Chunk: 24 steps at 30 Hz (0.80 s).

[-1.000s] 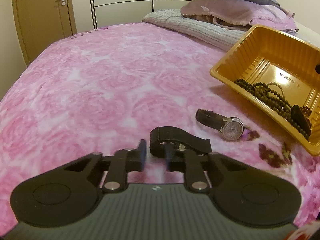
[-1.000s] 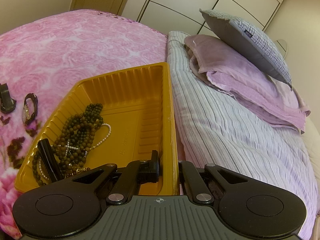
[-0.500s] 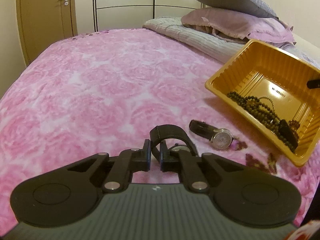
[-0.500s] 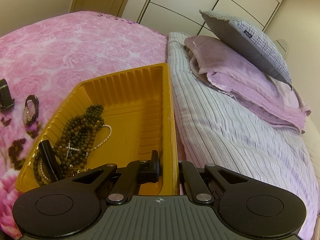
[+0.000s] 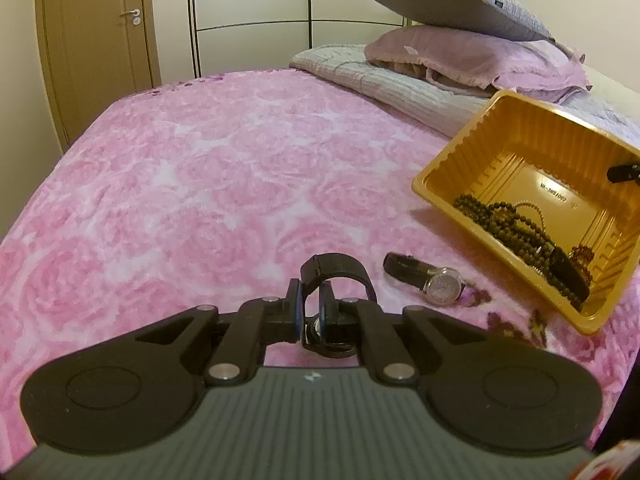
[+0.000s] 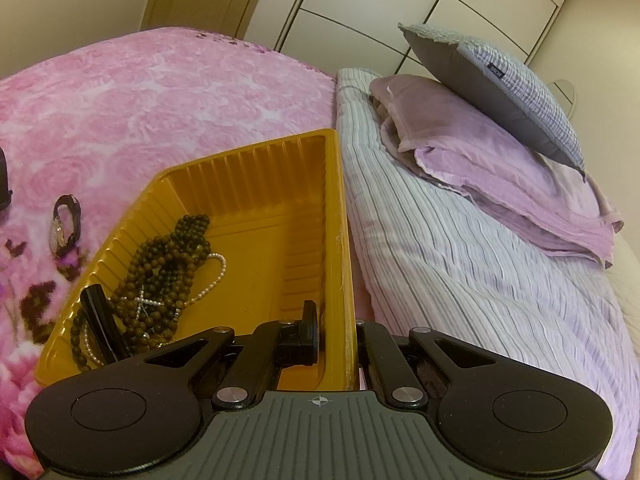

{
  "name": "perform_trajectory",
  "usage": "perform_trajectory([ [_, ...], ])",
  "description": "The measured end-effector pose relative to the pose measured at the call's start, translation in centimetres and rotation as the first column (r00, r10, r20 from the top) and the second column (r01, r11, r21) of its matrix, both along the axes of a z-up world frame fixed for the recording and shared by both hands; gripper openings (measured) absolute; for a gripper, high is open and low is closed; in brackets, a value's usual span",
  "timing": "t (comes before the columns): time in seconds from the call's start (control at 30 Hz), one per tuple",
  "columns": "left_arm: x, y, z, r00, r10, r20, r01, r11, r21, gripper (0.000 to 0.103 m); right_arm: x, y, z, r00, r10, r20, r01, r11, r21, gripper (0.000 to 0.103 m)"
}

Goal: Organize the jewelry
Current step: 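Carry the black strap ring into the orange tray and open the left gripper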

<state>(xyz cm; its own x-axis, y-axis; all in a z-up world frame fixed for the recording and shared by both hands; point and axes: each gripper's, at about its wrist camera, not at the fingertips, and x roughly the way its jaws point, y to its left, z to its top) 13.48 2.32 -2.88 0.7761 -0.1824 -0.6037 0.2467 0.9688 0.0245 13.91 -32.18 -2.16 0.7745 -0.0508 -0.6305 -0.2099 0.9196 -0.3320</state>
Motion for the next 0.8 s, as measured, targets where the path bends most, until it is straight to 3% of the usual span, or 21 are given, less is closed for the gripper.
perform_trajectory([
  [0.8, 0.2, -5.2, 3.8, 0.990, -0.136, 0.042, 0.139, 0.988, -0.064, 0.007, 0.1, 0.2, 0.4, 1.000, 0.014, 0.011, -0.014, 1.000, 0.015, 0.003],
])
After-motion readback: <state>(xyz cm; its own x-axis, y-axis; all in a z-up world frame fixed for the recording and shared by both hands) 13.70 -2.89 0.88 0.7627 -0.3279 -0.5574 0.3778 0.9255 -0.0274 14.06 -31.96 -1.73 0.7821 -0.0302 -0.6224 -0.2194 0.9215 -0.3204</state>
